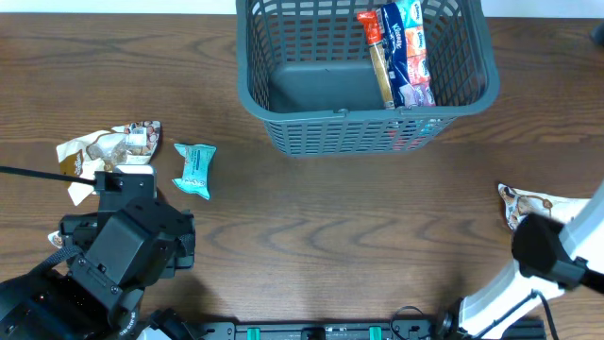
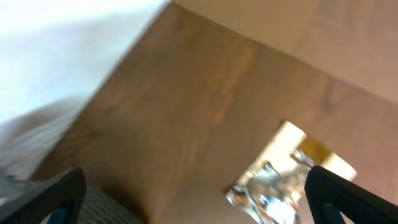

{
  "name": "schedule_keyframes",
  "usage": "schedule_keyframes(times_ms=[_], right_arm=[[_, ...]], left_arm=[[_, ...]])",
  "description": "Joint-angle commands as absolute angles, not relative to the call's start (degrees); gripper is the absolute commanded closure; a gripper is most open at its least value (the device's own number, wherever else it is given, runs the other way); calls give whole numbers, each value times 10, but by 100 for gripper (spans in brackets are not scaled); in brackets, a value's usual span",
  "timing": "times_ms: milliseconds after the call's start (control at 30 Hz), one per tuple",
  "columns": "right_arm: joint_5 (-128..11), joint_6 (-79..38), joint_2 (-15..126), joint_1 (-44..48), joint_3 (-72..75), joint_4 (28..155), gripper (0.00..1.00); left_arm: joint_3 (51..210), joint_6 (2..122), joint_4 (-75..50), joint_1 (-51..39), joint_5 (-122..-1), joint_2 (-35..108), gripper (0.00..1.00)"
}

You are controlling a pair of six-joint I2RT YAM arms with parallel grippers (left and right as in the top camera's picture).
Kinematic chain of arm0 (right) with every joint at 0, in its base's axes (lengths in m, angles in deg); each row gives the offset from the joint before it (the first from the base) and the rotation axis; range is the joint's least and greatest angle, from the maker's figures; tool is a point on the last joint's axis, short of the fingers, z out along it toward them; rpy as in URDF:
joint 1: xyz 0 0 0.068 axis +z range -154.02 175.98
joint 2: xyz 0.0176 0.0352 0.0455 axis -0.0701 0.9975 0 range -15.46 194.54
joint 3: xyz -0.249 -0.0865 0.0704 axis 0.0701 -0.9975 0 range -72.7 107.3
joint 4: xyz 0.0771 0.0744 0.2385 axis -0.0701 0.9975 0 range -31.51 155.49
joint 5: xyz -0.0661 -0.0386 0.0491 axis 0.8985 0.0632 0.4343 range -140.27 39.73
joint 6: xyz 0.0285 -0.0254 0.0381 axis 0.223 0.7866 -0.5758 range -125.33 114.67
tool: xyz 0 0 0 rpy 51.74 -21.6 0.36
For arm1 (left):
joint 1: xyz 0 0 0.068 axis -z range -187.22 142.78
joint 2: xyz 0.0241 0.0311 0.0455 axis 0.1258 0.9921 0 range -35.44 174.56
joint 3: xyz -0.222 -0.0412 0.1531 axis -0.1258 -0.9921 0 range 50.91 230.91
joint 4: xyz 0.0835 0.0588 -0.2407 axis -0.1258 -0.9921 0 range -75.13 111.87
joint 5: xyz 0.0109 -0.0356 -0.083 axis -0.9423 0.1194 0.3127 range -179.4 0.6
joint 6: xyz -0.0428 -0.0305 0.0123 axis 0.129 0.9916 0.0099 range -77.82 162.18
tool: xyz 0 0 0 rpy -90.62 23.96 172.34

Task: Pack container
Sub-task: 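Release the tissue box and withdraw the right gripper toward the right wrapper, then lower the right gripper onto the beige snack wrapper and grasp it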

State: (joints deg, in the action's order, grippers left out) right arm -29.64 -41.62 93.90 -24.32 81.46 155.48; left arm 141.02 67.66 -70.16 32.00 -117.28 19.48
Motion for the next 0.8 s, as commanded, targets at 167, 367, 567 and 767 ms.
schedule_keyframes(times_ms=[167,367,567,767], right_arm=[[-265,-554,756,-320,537,1558,1],[-242,-563,651,-368,394,1558,1],[-207,-628,573,-421,261,1543,1],[-205,-639,547,-480,138,1427,1]], left_arm=[[1418,677,-707,321,-1186,195,1],[1418,677,-707,321,-1186,195,2],[1418,677,-707,321,-1186,195,1],[1418,677,-707,321,-1186,195,1]])
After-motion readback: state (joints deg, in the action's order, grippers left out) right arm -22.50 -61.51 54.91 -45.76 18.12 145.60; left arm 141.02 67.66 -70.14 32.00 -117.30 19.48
